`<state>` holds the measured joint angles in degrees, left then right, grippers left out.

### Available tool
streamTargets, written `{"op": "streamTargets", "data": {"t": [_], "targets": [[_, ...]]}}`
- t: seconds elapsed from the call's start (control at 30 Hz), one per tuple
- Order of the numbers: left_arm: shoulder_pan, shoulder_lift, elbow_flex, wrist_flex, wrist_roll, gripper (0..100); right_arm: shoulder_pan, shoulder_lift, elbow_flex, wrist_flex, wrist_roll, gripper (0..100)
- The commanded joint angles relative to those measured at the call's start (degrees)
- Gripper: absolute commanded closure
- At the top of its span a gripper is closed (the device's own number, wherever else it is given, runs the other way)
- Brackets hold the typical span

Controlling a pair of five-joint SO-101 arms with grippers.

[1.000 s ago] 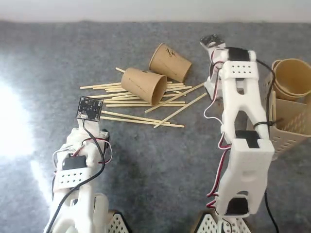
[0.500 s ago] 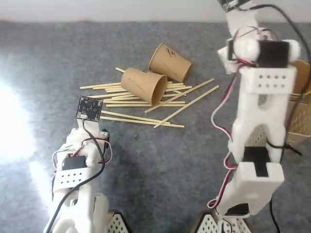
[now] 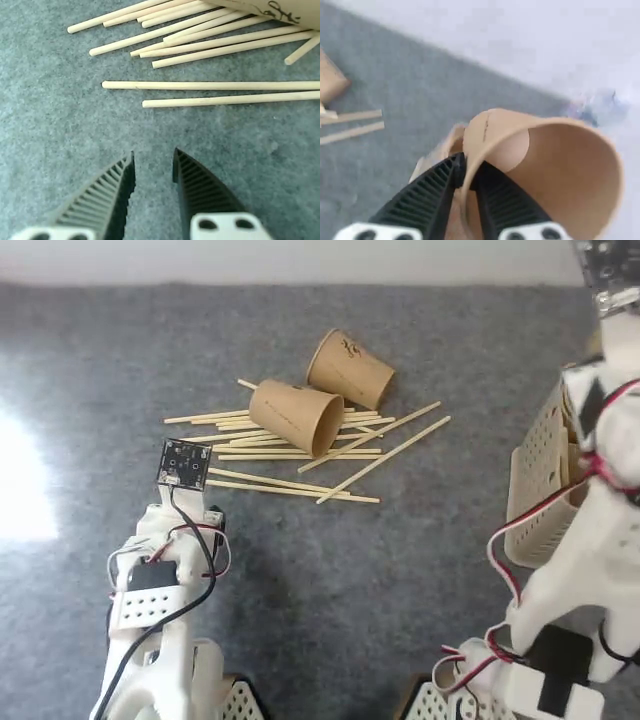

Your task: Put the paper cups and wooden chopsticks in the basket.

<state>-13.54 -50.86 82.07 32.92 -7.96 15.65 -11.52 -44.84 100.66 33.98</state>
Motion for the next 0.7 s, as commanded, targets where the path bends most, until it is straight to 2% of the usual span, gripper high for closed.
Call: {"op": "streamTargets", "data": {"t": [0.0, 0.23, 0.5, 0.57, 0.67], "targets": [[0.4, -1.1, -0.2, -1.1, -0.4, 88, 2.2, -2.2, 3.3, 2.3, 1.0, 99.2], [0.4, -1.1, -0.1, -1.1, -0.4, 88, 2.2, 0.7, 9.1, 0.0, 1.0, 99.1], [0.4, -1.1, -0.1, -1.1, -0.4, 88, 2.4, 11.3, 10.1, 0.1, 0.4, 98.3], [0.4, -1.1, -0.1, -1.1, -0.4, 88, 2.4, 11.6, 10.0, -0.2, -2.5, 93.0], [0.4, -1.1, -0.1, -1.1, -0.4, 88, 2.4, 10.9, 9.3, -0.3, -5.2, 77.2]]}}
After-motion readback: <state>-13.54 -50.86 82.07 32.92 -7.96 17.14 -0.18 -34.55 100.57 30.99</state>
